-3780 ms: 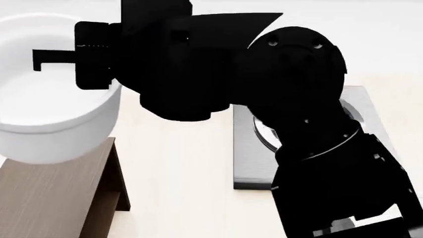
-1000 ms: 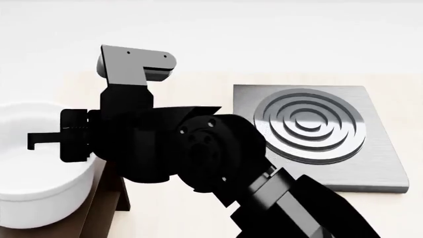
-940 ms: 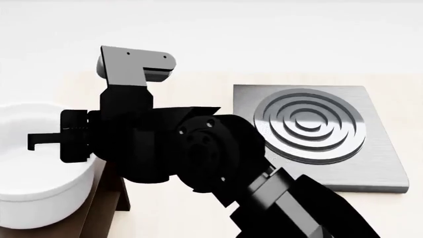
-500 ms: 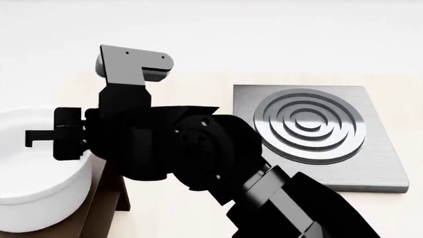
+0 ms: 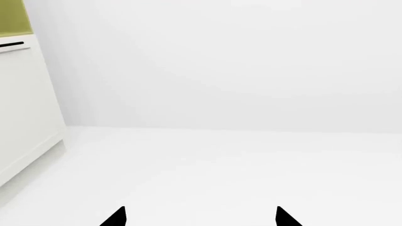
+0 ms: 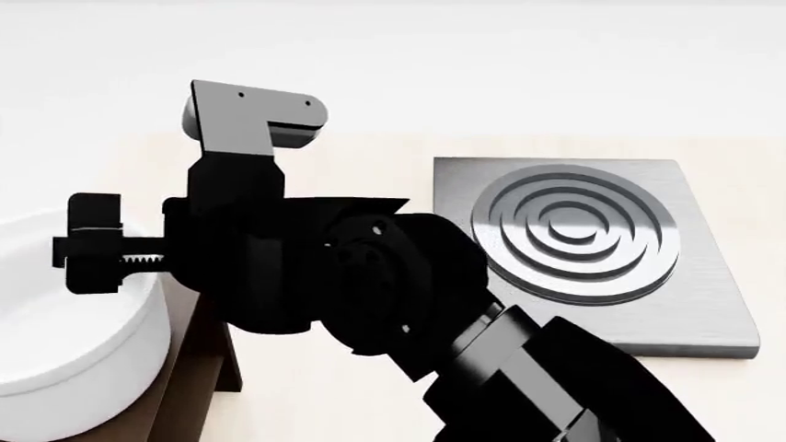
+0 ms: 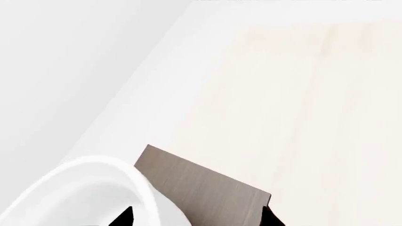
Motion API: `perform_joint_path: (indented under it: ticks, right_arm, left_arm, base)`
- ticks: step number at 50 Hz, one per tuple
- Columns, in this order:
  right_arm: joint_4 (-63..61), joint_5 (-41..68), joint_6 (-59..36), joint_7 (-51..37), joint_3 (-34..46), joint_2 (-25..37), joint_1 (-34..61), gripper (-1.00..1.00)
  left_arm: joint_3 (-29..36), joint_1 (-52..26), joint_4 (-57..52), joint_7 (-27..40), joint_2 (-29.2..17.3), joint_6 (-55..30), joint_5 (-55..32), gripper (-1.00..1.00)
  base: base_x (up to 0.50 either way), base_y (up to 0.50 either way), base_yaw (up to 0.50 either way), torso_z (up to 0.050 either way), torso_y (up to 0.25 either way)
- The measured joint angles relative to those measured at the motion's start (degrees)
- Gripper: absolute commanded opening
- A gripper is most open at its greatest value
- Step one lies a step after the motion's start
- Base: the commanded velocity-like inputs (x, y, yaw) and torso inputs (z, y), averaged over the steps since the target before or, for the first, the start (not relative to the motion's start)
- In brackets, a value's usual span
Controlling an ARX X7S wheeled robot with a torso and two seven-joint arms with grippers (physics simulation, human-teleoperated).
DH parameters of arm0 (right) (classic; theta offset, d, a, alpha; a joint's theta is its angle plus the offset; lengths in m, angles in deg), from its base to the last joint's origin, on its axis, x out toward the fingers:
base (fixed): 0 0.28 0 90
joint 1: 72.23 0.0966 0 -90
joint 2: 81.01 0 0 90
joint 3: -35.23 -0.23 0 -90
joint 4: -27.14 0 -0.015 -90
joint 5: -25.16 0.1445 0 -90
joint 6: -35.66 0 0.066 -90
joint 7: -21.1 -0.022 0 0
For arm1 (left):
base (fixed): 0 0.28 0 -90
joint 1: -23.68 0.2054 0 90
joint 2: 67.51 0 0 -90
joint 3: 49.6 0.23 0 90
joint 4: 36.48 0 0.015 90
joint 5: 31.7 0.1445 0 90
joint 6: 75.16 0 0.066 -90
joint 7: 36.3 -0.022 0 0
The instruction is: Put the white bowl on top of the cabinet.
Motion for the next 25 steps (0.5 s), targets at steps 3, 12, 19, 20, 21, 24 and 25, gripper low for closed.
perform_joint_path:
  ticks: [3,12,19,20,21,24,25]
  right_arm:
    - [-0.7,0.3,0.2,-0.4,0.1,0.3,0.0,1.0]
    - [-5.3,0.8,1.3,-4.1,-0.3,1.8,0.4,1.0]
    - [-10.0,1.5,2.3,-7.6,-1.5,3.7,0.9,1.0]
    - [-10.6,1.7,2.4,-8.0,-1.7,4.0,1.0,1.0]
    - [-11.2,1.8,2.5,-8.5,-1.9,4.3,1.0,1.0]
    - [-13.2,2.3,2.9,-9.6,-2.5,5.1,1.2,1.0]
    - [-13.8,2.3,3.0,-9.9,-2.7,5.4,1.2,1.0]
  left_arm:
    - [0.0,0.0,0.0,0.0,0.0,0.0,0.0,1.0]
    - [0.0,0.1,0.1,0.0,0.0,0.1,-0.1,1.0]
    - [0.0,0.1,0.1,-0.1,0.0,0.2,-0.1,1.0]
    - [0.0,0.1,0.1,-0.1,0.0,0.2,-0.1,1.0]
    - [0.0,0.1,0.1,-0.1,0.0,0.2,-0.1,1.0]
    - [0.0,0.0,0.2,0.0,0.0,0.1,-0.1,1.0]
    - [0.1,0.0,0.2,0.0,-0.1,0.1,-0.1,1.0]
  base:
    - [0.0,0.0,0.0,0.0,0.0]
    - [0.0,0.0,0.0,0.0,0.0]
    - [0.0,0.0,0.0,0.0,0.0]
    - [0.0,0.0,0.0,0.0,0.0]
    - [0.0,0.0,0.0,0.0,0.0]
    - [0.0,0.0,0.0,0.0,0.0]
    - [0.0,0.0,0.0,0.0,0.0]
